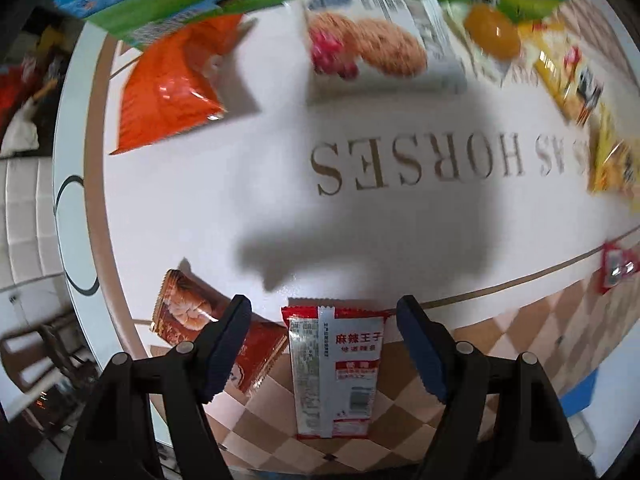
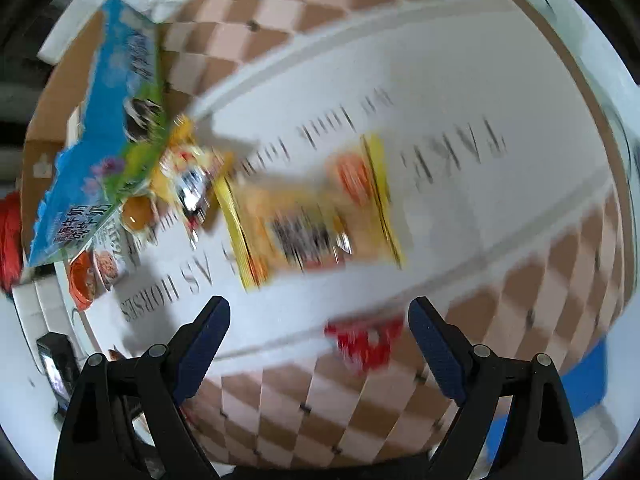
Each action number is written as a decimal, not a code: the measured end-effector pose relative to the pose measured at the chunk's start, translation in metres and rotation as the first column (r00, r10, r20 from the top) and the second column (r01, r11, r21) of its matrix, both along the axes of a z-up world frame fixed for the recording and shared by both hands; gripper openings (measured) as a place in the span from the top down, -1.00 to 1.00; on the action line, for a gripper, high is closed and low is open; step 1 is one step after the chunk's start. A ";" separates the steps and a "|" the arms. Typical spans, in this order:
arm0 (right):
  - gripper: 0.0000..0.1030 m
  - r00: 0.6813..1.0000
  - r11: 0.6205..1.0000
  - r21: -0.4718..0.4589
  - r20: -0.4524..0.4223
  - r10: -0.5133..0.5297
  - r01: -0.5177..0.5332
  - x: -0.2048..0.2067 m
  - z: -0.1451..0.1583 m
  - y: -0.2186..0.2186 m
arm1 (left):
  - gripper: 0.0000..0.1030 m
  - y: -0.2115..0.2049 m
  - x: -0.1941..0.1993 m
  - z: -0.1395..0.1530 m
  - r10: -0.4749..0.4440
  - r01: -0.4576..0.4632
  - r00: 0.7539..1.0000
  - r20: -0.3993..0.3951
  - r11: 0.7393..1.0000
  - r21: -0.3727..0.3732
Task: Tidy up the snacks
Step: 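Grasp the red-white spicy strip pack with the left tool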
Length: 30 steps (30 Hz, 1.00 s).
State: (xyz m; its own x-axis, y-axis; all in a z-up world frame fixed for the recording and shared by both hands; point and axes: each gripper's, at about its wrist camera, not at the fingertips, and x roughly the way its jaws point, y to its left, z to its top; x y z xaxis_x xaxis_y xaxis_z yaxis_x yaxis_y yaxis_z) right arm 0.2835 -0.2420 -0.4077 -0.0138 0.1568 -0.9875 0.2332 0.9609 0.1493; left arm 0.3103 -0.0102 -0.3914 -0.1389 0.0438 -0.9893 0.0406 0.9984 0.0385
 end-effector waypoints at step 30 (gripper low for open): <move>-0.29 0.752 0.770 -0.101 -0.326 0.573 -0.630 0.047 -0.085 0.061 | -0.45 0.022 -0.113 0.014 0.235 -0.234 0.972 0.027 0.971 -0.057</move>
